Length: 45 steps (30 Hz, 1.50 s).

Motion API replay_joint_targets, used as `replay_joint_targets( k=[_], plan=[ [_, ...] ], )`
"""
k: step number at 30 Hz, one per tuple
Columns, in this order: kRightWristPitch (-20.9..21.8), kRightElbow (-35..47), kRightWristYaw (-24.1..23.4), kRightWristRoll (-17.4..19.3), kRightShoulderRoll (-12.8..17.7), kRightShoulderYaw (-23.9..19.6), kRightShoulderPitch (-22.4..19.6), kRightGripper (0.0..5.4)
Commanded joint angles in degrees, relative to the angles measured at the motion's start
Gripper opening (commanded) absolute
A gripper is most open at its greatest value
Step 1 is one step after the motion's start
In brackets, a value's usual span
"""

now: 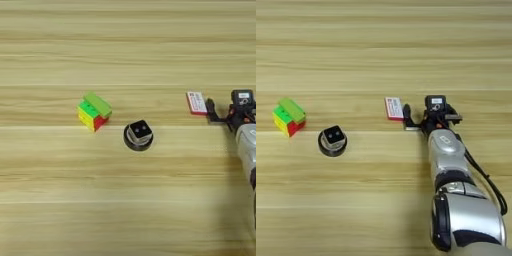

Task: Move the objects on the table

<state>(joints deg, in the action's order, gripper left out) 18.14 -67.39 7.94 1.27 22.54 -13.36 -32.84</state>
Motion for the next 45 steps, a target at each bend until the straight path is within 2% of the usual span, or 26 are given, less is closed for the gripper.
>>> replay_joint_targets(
  k=[1, 21, 30, 38, 45],
  plan=[
    [1.48, 1.72, 0.05, -0.25, 2.19, 0.49, -5.02, 5.37],
    [1.08, -3.03, 0.93, -3.02, 1.25, 4.07, -10.77, 5.37],
    [1.47, -3.25, 1.2, -3.51, -0.52, 5.19, -10.73, 5.37],
    [2.5, -0.36, -0.39, -1.99, -1.17, 3.91, -10.13, 5.37],
    [2.87, 4.13, -1.11, -0.67, -0.25, 2.48, -8.48, 5.37]
  ],
)
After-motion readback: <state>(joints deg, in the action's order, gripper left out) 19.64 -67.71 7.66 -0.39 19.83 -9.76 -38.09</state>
